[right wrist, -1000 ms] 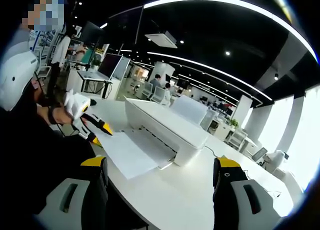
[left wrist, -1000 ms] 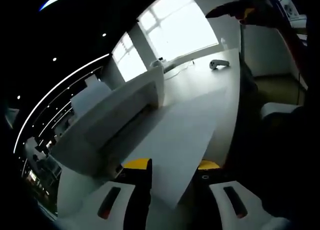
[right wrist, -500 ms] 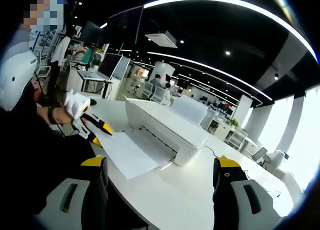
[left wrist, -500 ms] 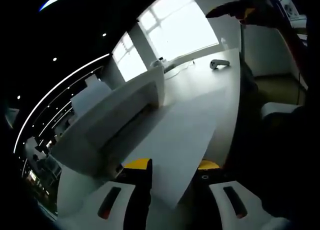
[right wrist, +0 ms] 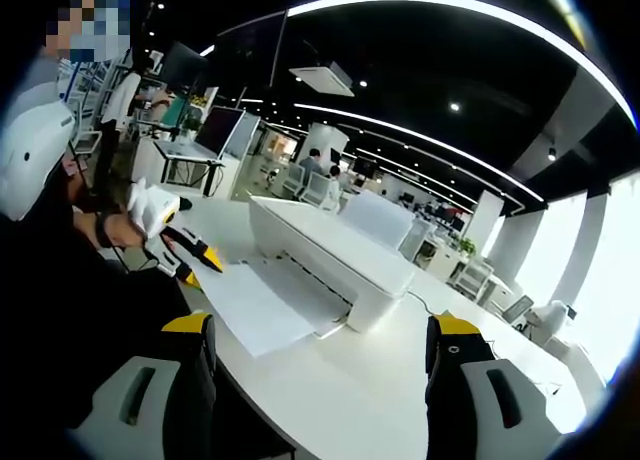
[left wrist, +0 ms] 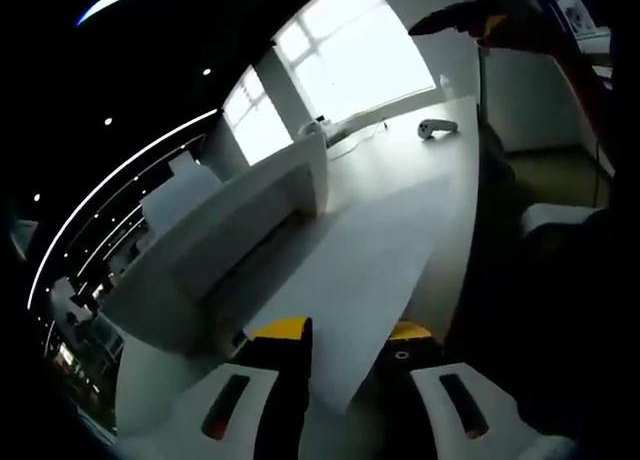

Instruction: Remove the paper from the printer output slot and place it on top of the printer

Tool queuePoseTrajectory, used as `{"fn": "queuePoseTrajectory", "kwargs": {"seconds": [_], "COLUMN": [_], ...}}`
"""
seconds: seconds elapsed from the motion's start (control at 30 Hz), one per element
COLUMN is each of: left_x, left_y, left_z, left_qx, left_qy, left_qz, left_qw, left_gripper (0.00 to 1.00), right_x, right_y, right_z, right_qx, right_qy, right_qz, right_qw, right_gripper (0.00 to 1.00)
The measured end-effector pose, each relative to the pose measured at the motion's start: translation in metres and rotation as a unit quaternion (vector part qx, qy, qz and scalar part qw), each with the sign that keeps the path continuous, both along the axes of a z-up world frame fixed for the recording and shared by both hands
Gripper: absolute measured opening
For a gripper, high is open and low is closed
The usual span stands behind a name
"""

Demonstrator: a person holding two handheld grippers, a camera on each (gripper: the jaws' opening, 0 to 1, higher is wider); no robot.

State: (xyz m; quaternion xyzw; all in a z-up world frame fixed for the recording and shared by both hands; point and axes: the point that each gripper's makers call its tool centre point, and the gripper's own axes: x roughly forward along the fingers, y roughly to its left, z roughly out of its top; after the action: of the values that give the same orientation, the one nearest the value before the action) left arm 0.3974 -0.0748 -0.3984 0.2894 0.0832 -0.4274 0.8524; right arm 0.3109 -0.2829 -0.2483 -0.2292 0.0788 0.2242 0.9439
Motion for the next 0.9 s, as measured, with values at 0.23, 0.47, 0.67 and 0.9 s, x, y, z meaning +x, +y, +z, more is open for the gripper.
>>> {"fn": "queuePoseTrajectory", "kwargs": {"seconds": [0.23, 0.47, 0.67, 0.9], "left_x": [0.0002, -0.0004, 0.0011, -0.0002], "left_y": [-0.0001, 0.0010, 0.0023, 0.0020], "left_z": [-0.0002, 0.0002, 0.0021, 0.0009], "left_qx": [0.000, 0.000, -0.008, -0.006], "left_qy": [0.000, -0.001, -0.002, -0.003], "left_qz": [-0.001, -0.002, 0.002, -0.002], "left_qw": [1.0000, 1.0000, 1.0000, 1.0000], "left_gripper": [0.26, 0.26, 0.25, 0.23], "right_x": [0.0003, 0.0004, -0.0011, -0.0013], "right_y": [0.0005, 0.0016, -0.0011, -0.0014], "right_z": [0.0008, 0.0010, 0.0058, 0.0058], "right_qx": [0.000, 0.000, 0.000, -0.001], "right_qy": [-0.001, -0.001, -0.005, -0.007], "right_qz": [0.000, 0.001, -0.002, -0.004], "right_qw": [1.0000, 1.0000, 1.0000, 1.0000], "right_gripper": [0.82, 0.82, 0.82, 0.82]}}
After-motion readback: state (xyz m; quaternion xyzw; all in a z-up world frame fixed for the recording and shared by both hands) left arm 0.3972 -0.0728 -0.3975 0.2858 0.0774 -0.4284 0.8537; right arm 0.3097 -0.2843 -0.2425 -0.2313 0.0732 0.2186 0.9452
